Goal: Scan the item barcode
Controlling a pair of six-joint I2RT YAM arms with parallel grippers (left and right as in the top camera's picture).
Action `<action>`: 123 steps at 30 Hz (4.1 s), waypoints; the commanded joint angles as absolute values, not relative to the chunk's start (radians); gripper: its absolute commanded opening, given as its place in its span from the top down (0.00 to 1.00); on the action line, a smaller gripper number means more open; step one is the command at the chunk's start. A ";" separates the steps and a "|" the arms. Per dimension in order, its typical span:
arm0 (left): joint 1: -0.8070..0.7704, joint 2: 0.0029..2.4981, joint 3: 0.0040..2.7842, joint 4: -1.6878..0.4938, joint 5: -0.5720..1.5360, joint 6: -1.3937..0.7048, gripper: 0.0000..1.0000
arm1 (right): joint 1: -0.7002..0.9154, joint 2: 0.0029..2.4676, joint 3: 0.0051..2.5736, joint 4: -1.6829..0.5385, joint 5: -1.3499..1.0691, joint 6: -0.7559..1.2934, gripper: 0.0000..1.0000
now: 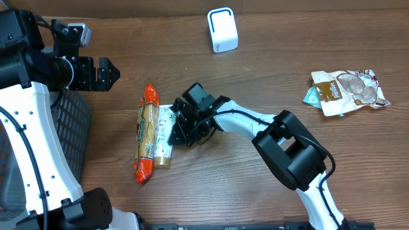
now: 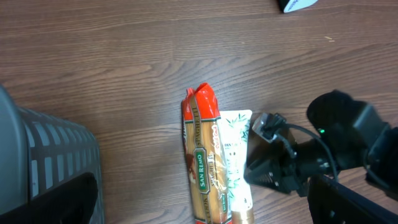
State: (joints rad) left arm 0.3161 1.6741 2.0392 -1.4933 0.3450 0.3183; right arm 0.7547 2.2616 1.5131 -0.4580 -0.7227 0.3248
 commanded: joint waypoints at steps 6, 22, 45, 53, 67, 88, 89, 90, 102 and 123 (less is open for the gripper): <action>0.314 1.676 2.044 -1.491 0.356 0.340 0.01 | 0.580 2.300 1.528 -0.381 -0.642 0.349 0.33; 0.314 1.676 2.044 -1.491 0.356 0.340 0.01 | 0.678 2.350 1.526 -0.158 -0.574 0.502 0.41; 0.314 1.676 2.044 -1.491 0.356 0.340 0.00 | 0.590 2.258 1.528 -0.290 -0.634 0.463 0.96; 0.314 1.676 2.044 -1.491 0.356 0.340 0.00 | 0.555 1.971 1.551 -0.722 -0.040 0.334 0.96; 0.314 1.676 2.044 -1.491 0.356 0.340 0.01 | 0.706 2.072 1.578 -1.040 0.582 0.331 0.96; 0.314 1.676 2.044 -1.491 0.356 0.340 0.01 | 0.801 2.115 1.616 -1.051 -0.133 0.231 0.28; 0.314 1.676 2.044 -1.491 0.356 0.340 0.00 | 0.794 2.115 1.617 -1.072 -0.168 0.231 0.28; 0.314 1.676 2.044 -1.491 0.356 0.340 0.00 | 0.788 2.115 1.616 -1.103 -0.196 0.231 0.28; 0.314 1.676 2.044 -1.491 0.356 0.340 0.00 | 0.756 2.115 1.616 -1.354 -0.199 0.175 0.26; 0.314 1.676 2.044 -1.491 0.356 0.340 0.01 | 0.688 2.111 1.615 -1.432 -0.060 0.175 0.23</action>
State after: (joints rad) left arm 0.3161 1.6741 2.0392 -1.4933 0.3450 0.3183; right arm 0.6945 2.1265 1.5906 -1.4239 -0.0708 0.1822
